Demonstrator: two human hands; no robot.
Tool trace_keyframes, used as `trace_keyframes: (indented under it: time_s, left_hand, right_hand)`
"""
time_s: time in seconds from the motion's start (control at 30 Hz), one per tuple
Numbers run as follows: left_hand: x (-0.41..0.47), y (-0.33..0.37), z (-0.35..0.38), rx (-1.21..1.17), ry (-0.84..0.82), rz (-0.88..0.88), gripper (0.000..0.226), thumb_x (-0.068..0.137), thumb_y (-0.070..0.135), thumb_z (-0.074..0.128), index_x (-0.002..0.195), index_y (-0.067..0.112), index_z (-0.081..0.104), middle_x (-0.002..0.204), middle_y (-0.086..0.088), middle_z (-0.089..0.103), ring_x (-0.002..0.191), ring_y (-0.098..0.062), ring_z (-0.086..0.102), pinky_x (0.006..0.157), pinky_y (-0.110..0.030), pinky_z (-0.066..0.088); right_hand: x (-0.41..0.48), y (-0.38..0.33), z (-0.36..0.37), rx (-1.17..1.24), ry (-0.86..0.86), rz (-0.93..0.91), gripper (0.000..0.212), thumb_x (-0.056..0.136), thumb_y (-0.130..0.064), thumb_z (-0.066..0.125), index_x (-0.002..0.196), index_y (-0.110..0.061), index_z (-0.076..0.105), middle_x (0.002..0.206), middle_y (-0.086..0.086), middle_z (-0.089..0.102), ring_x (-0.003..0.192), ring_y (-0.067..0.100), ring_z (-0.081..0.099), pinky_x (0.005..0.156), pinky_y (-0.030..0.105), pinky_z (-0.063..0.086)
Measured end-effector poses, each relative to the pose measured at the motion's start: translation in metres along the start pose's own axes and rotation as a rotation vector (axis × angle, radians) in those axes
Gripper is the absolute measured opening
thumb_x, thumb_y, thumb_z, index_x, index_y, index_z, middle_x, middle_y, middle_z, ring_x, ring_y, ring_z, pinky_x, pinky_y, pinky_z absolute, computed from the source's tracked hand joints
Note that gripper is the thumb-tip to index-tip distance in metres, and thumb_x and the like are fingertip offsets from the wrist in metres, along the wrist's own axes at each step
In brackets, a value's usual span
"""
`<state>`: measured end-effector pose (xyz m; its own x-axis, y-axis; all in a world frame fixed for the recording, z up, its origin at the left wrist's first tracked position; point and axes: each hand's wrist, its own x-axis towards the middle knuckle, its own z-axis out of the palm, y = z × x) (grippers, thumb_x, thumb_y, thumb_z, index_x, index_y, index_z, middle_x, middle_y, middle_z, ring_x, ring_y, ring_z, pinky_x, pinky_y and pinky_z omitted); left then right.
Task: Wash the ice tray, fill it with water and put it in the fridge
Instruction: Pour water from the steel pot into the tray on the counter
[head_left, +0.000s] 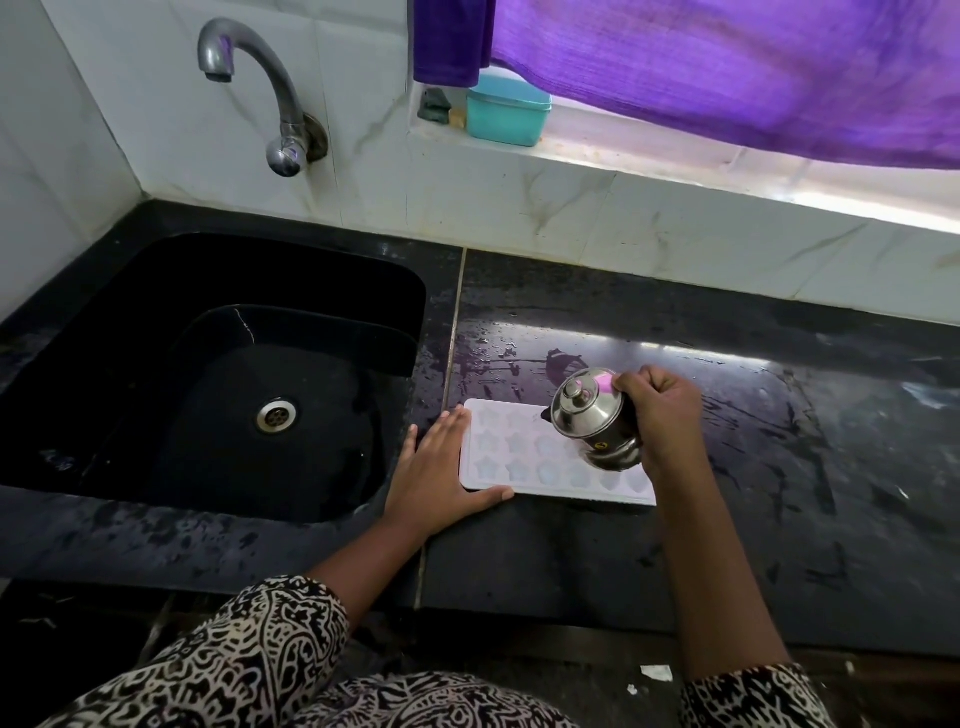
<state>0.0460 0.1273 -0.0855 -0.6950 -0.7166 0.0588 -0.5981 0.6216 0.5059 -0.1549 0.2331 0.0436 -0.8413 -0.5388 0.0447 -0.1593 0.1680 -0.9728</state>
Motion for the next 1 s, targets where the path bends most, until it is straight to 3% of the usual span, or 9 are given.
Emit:
trace_keyframes:
  time_s: [0.33, 0.6, 0.87, 1.0]
  left_hand:
    - [0.0004, -0.001, 0.0009, 0.001, -0.006, -0.001, 0.119, 0.062, 0.09, 0.04, 0.154, 0.021, 0.012, 0.162, 0.009, 0.014, 0.148, -0.007, 0.011, 0.12, -0.04, -0.001]
    - [0.0013, -0.0016, 0.0019, 0.022, -0.002, 0.003, 0.12, 0.061, 0.093, 0.036, 0.154, 0.021, 0.012, 0.162, 0.008, 0.015, 0.148, -0.007, 0.012, 0.12, -0.041, 0.0]
    - [0.0004, -0.0004, 0.0012, 0.016, 0.003, 0.002, 0.121, 0.06, 0.092, 0.035, 0.154, 0.021, 0.013, 0.162, 0.008, 0.015, 0.148, -0.007, 0.011, 0.12, -0.04, -0.001]
    - [0.0, -0.0002, 0.0002, 0.001, -0.004, 0.0, 0.119, 0.062, 0.09, 0.04, 0.154, 0.021, 0.013, 0.162, 0.008, 0.014, 0.148, -0.007, 0.011, 0.12, -0.04, -0.002]
  right_hand:
    - [-0.0014, -0.001, -0.0023, -0.004, 0.016, -0.005, 0.035, 0.078, -0.007, 0.063, 0.051, -0.017, 0.044, 0.042, -0.011, 0.042, 0.043, 0.003, 0.041, 0.048, 0.021, 0.041]
    - [-0.0036, -0.0054, -0.0036, -0.01, 0.022, -0.001, 0.022, 0.079, -0.007, 0.063, 0.062, -0.008, 0.049, 0.055, 0.007, 0.042, 0.058, 0.018, 0.042, 0.056, 0.028, 0.043]
    - [-0.0048, -0.0052, -0.0063, -0.001, 0.025, 0.002, 0.018, 0.079, -0.008, 0.063, 0.064, -0.006, 0.052, 0.056, 0.006, 0.045, 0.053, 0.012, 0.044, 0.046, 0.016, 0.044]
    - [-0.0051, -0.0043, -0.0071, 0.041, 0.045, 0.042, 0.027, 0.08, -0.008, 0.063, 0.058, -0.012, 0.047, 0.054, 0.003, 0.046, 0.051, 0.009, 0.046, 0.048, 0.018, 0.046]
